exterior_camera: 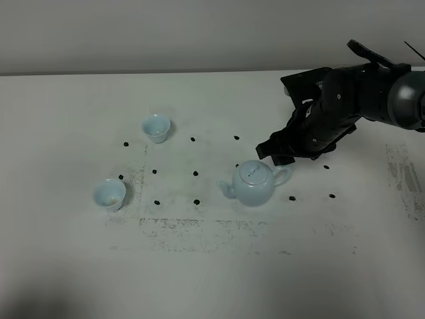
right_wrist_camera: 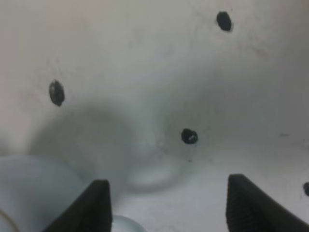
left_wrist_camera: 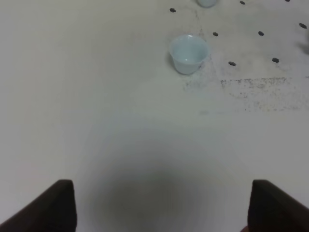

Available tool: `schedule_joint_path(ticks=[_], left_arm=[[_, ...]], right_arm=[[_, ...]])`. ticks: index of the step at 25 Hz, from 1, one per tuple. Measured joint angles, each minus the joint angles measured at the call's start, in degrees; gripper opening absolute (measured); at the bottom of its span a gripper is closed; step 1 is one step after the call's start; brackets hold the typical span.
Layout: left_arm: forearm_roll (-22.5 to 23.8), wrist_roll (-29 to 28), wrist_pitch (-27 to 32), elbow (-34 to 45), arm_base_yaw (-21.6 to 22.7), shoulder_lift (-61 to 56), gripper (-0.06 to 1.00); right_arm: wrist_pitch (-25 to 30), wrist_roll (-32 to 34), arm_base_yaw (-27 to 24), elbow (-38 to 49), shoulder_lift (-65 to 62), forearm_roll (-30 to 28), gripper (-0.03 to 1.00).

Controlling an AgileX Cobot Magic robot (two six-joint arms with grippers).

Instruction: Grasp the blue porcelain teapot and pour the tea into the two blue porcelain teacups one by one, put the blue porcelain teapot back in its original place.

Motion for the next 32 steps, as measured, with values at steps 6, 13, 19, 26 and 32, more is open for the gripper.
schedule_joint_path(ticks=[6,13,19,26,32], left_arm=[[0.00,0.00,0.00,0.00,0.00,0.00,0.73],[0.00,0.00,0.00,0.00,0.00,0.00,0.73],[0.00,0.00,0.00,0.00,0.00,0.00,0.73],[0.00,0.00,0.00,0.00,0.00,0.00,0.73],[0.00,0.00,0.00,0.00,0.00,0.00,0.73]], right_arm=[[2.33,0.56,0.01,0.00,0.00,0.11,0.54],[4.19,1.03,0.01,0.00,0.00,0.03,0.54],[2.73,2.11,-0.56,0.05,-0.52,-3.00,0.54],[4.78,4.49,-2.72,0.05,-0.70,-6.20,0.54],[6.21,4.58,-2.25,0.79,-0.70,-5.53,0.54]])
